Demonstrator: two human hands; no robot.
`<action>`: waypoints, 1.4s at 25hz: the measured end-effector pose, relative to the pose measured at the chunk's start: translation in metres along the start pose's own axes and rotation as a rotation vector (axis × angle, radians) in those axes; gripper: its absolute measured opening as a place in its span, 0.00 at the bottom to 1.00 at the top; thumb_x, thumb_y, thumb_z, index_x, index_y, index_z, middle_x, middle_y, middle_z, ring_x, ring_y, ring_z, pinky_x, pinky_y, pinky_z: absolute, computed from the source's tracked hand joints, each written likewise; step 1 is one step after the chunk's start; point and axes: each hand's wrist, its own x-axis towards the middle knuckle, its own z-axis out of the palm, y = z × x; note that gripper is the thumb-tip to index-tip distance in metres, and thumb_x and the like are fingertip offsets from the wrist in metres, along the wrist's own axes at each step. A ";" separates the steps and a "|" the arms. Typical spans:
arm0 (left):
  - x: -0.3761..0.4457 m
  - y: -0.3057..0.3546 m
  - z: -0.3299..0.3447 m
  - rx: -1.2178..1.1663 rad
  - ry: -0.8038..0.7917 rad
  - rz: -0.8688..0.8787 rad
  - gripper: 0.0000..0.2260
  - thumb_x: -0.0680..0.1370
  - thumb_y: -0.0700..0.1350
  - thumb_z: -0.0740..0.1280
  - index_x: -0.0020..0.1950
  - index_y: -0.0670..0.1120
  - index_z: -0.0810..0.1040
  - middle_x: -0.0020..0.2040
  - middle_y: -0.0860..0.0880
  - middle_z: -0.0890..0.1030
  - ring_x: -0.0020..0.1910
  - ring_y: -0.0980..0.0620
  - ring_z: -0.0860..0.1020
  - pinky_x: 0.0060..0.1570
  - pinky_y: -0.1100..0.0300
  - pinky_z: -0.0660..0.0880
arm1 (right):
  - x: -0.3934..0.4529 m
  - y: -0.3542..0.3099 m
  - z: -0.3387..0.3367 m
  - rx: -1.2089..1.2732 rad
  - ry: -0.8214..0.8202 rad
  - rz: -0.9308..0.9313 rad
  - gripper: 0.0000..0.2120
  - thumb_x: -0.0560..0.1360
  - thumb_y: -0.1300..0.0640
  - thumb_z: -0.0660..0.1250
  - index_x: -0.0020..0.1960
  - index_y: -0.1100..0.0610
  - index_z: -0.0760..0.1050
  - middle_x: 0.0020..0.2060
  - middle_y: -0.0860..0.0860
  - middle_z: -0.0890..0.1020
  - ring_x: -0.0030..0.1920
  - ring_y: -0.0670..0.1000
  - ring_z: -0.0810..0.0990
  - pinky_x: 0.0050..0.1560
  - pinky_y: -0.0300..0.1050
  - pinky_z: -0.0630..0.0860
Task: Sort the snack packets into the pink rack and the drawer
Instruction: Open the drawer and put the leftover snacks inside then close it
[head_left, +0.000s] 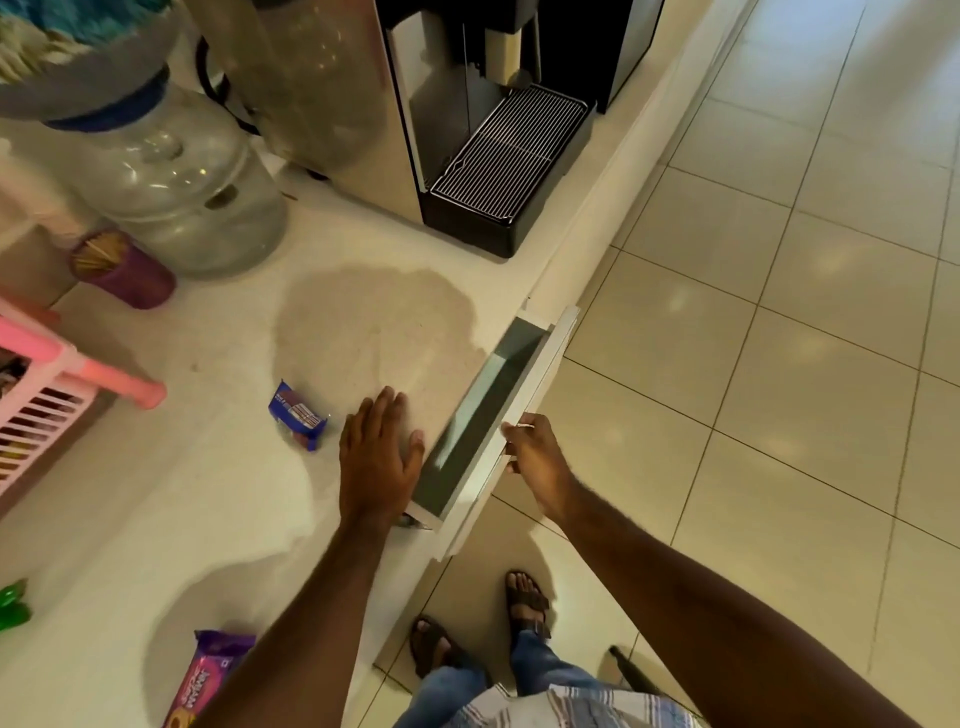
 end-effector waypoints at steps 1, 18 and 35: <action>0.000 0.000 0.000 0.000 0.001 0.002 0.28 0.82 0.59 0.55 0.81 0.50 0.58 0.80 0.49 0.62 0.80 0.46 0.59 0.76 0.44 0.62 | -0.004 0.002 -0.005 -0.009 0.024 -0.003 0.17 0.82 0.52 0.65 0.67 0.56 0.67 0.50 0.55 0.76 0.45 0.49 0.77 0.40 0.43 0.75; -0.001 0.006 -0.014 0.033 -0.018 0.063 0.27 0.82 0.55 0.56 0.78 0.44 0.66 0.77 0.42 0.67 0.75 0.38 0.66 0.71 0.41 0.67 | -0.049 0.044 -0.096 -0.083 0.173 -0.062 0.15 0.81 0.57 0.66 0.64 0.60 0.67 0.43 0.55 0.78 0.40 0.49 0.76 0.36 0.42 0.74; -0.064 -0.042 -0.063 -0.351 0.024 -0.075 0.24 0.79 0.47 0.68 0.75 0.51 0.67 0.73 0.50 0.68 0.72 0.51 0.66 0.69 0.55 0.70 | -0.048 -0.008 0.027 -0.701 0.059 -0.665 0.23 0.75 0.57 0.70 0.67 0.50 0.67 0.61 0.46 0.72 0.62 0.52 0.73 0.64 0.53 0.68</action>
